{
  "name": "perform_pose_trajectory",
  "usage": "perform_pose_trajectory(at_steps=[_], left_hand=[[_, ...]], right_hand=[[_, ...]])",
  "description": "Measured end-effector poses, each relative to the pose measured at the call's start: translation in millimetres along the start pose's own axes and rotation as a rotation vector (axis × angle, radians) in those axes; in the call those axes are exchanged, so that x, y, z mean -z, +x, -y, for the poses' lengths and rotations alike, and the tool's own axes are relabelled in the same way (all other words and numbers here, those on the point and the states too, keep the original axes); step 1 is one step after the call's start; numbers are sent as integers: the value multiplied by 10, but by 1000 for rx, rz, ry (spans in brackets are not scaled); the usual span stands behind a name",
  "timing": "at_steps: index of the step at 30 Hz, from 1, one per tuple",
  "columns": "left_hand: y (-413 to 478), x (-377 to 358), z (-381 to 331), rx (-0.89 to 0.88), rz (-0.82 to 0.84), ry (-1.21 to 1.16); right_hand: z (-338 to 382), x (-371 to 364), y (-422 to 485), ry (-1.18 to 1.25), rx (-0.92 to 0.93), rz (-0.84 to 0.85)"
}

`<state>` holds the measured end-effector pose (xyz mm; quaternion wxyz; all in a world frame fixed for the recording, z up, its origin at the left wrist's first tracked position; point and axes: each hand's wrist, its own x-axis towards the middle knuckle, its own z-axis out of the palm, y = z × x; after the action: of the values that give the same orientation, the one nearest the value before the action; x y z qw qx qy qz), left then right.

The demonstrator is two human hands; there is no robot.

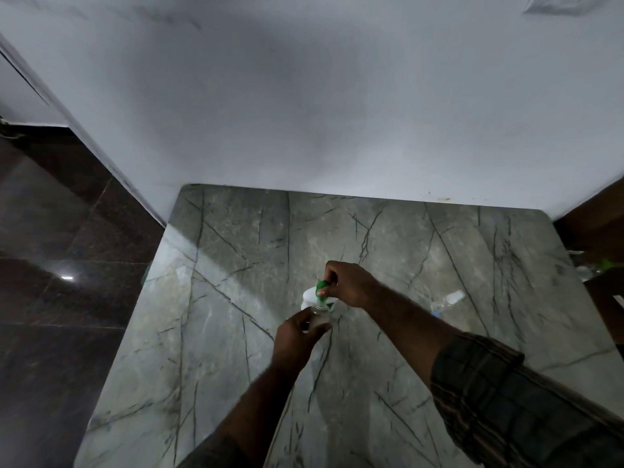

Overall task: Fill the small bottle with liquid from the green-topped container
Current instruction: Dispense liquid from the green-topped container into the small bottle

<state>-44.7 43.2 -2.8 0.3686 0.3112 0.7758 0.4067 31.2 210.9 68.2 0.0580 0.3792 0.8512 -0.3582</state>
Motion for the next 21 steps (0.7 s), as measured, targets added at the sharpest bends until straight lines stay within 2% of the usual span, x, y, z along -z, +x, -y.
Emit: perform_pose_trajectory(at_steps=[21], left_hand=[[12,28,-46,4,31,9]], right_hand=[[-23,-2,39,43,13,16]])
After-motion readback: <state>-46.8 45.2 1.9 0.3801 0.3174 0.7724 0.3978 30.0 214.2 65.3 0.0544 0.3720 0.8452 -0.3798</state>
